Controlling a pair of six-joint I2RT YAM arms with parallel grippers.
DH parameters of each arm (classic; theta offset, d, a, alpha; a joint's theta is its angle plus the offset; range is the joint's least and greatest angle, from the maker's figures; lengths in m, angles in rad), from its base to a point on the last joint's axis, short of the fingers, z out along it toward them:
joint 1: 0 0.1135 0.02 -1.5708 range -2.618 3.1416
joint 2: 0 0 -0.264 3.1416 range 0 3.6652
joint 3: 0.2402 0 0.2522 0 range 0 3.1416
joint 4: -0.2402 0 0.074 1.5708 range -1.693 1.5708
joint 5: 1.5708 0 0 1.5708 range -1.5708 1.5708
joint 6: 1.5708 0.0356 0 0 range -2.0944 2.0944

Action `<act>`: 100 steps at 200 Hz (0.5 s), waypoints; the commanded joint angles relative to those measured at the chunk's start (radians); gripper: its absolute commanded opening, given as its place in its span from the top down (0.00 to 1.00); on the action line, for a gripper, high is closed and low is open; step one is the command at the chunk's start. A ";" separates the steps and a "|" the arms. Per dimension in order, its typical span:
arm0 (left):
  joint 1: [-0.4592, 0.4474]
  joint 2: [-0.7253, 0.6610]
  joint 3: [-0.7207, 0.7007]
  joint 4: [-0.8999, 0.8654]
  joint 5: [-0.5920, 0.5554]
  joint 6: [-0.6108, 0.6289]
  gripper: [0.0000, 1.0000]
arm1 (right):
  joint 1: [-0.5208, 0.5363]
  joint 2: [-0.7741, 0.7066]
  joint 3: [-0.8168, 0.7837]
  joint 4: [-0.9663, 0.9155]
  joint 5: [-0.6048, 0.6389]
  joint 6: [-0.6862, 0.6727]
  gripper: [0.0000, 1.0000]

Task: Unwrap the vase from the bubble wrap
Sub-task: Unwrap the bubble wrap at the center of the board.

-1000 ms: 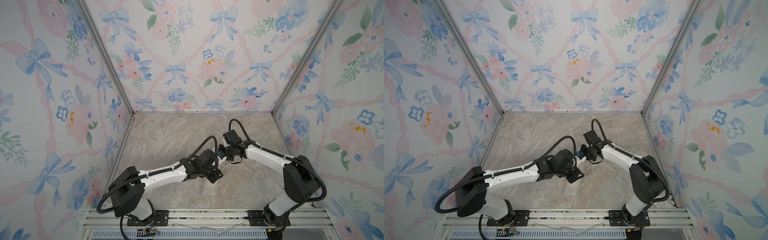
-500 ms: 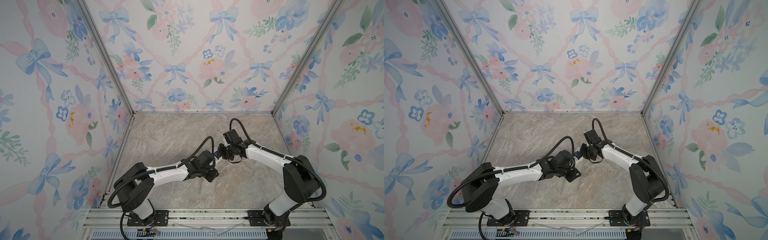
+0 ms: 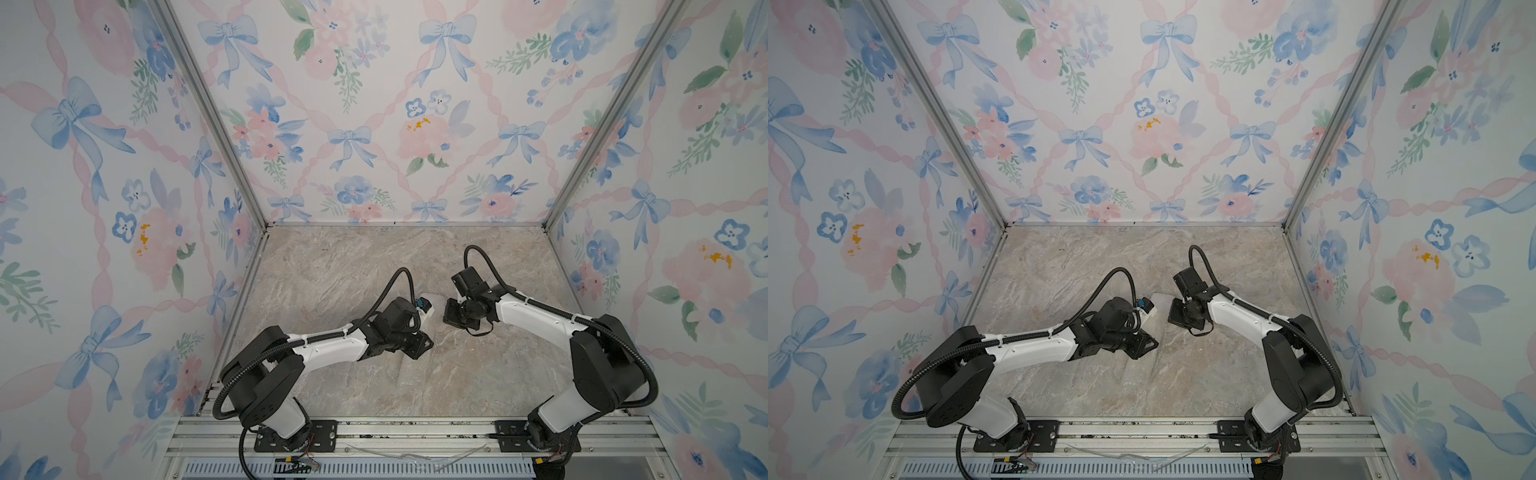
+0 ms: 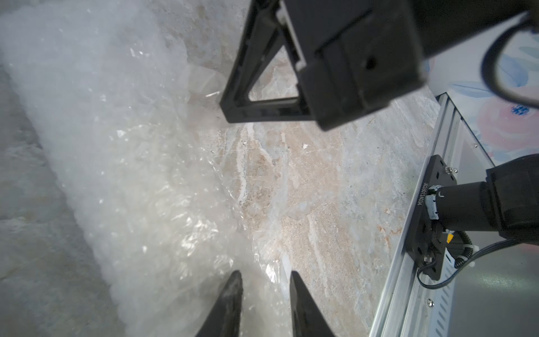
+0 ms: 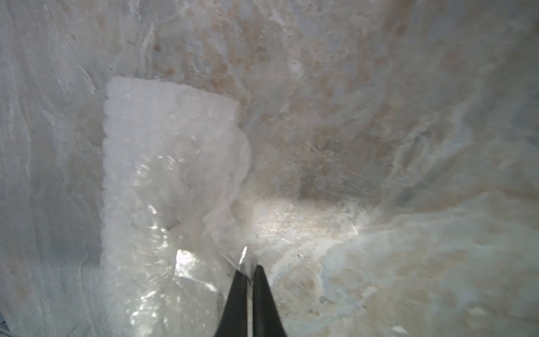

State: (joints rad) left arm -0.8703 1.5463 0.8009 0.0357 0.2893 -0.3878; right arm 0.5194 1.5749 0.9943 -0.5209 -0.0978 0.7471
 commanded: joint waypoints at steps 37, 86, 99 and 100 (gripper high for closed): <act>0.062 -0.005 -0.057 -0.090 -0.065 -0.051 0.69 | -0.072 -0.104 -0.069 -0.101 0.059 -0.058 1.00; 0.134 -0.045 -0.037 -0.165 -0.081 -0.076 0.69 | -0.107 -0.138 -0.076 -0.113 0.061 -0.084 1.00; 0.147 -0.052 -0.027 -0.188 -0.092 -0.080 0.69 | -0.110 -0.133 -0.067 -0.111 0.059 -0.091 1.00; 0.147 -0.054 -0.026 -0.189 -0.092 -0.080 0.69 | -0.109 -0.133 -0.067 -0.111 0.059 -0.092 1.00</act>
State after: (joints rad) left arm -0.7464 1.4929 0.7795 -0.0273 0.2573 -0.4480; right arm 0.4213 1.4548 0.9241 -0.5949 -0.0563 0.6857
